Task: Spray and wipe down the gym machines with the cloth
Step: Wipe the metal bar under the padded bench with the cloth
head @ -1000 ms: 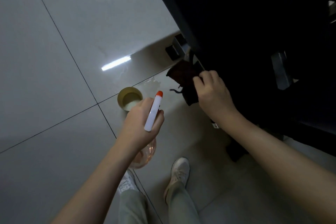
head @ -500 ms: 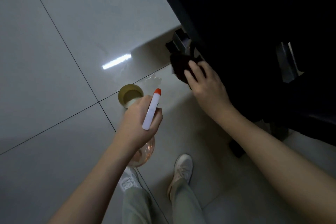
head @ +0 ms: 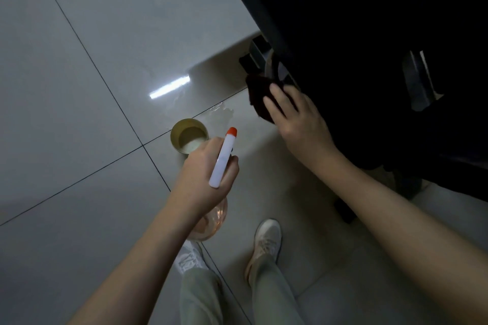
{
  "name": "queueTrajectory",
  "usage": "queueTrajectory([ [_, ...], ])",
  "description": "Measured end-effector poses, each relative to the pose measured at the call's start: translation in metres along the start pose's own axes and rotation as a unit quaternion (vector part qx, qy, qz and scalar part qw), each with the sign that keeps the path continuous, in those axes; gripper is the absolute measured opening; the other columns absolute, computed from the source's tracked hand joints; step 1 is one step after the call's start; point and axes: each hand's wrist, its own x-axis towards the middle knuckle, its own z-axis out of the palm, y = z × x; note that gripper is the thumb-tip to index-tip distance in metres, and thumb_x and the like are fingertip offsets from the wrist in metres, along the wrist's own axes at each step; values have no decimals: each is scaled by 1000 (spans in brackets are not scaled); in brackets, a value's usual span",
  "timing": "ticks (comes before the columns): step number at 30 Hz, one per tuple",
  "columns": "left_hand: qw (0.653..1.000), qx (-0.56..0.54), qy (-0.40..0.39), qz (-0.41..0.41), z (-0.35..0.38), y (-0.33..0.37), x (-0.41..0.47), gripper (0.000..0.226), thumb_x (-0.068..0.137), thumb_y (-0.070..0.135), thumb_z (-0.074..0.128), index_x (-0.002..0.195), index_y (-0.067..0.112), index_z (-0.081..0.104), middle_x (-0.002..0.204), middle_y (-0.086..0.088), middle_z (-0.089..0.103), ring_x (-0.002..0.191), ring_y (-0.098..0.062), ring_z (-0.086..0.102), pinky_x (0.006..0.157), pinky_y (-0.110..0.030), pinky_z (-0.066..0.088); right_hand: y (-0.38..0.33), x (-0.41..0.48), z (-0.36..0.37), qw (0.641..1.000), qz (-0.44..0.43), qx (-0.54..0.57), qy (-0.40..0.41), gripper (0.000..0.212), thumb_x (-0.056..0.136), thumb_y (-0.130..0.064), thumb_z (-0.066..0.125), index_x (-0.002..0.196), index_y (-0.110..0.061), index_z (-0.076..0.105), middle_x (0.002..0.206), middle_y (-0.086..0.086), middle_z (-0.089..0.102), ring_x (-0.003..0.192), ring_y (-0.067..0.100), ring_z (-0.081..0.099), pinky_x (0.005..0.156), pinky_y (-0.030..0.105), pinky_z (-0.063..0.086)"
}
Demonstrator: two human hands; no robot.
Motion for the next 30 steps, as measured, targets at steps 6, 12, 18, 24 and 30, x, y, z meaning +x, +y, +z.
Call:
queueTrajectory([
  [6,1000,7,9,1,-5,1,-1,23,87,30,46,81,9,52,68,-6,53,57,-19,49,52,-35,42,-2,-13,-8,999,19,32,32,36,85,-5,42,116,-3,61,120,19,59,104,33,52,80,43,51],
  [12,1000,9,-1,-3,-1,1,-5,25,86,33,46,84,9,53,71,-4,54,60,-16,49,55,-36,45,-4,-7,5,999,-26,-3,19,45,89,-6,28,119,-5,62,135,12,53,121,32,38,96,42,44],
  [18,1000,5,-9,8,-1,5,-11,23,86,33,47,84,11,54,71,-2,55,59,-15,50,53,-30,42,2,-50,-3,998,-40,15,34,32,87,2,43,109,-3,67,122,18,61,103,34,47,81,43,52],
  [24,1000,-2,-9,13,2,0,-16,22,87,33,47,86,13,54,71,1,55,58,-12,50,53,-26,42,2,-58,5,999,10,42,-17,56,76,-4,71,129,-5,52,140,19,41,118,38,42,90,48,48],
  [30,1000,-5,-15,7,11,4,-20,26,87,35,47,91,11,56,74,-2,57,60,-14,53,56,-36,50,6,-69,4,997,2,77,16,46,80,10,57,124,-3,57,133,23,51,108,36,43,80,44,54],
])
